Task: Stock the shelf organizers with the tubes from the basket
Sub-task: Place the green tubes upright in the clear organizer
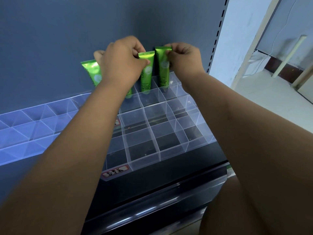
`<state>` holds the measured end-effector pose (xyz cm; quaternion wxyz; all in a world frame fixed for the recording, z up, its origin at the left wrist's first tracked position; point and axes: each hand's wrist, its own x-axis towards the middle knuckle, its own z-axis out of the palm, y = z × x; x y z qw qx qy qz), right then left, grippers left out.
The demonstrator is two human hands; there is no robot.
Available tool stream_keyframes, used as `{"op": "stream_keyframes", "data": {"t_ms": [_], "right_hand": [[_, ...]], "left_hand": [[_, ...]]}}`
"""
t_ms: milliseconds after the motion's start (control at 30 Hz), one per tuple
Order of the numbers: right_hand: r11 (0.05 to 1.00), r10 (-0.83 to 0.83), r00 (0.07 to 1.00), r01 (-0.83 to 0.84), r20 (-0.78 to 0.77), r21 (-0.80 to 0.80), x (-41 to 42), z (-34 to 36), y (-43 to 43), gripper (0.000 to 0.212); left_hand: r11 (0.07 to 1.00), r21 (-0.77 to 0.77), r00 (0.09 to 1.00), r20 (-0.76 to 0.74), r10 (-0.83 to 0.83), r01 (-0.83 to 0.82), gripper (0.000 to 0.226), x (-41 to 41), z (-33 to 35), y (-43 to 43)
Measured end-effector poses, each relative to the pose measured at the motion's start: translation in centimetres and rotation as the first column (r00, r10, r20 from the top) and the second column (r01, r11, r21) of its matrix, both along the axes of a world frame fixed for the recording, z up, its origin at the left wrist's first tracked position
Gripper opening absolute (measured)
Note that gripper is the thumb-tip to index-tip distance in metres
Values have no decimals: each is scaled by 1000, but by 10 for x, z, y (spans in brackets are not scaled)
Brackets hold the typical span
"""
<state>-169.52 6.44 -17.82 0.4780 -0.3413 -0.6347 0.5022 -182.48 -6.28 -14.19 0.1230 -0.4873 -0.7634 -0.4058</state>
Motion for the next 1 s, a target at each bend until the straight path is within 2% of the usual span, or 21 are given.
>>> {"op": "stream_keyframes", "data": {"t_ms": [267, 567, 1000], "right_hand": [[999, -38, 999, 37, -15, -19, 2, 7, -5, 22], [999, -37, 999, 36, -24, -33, -2, 10, -9, 27], [996, -24, 997, 18, -71, -93, 0, 15, -12, 22]], "left_hand": [[996, -6, 976, -201, 84, -87, 22, -3, 1, -5], [994, -18, 978, -179, 104, -109, 20, -8, 6, -5], [997, 22, 987, -148, 70, -68, 20, -8, 3, -4]]}}
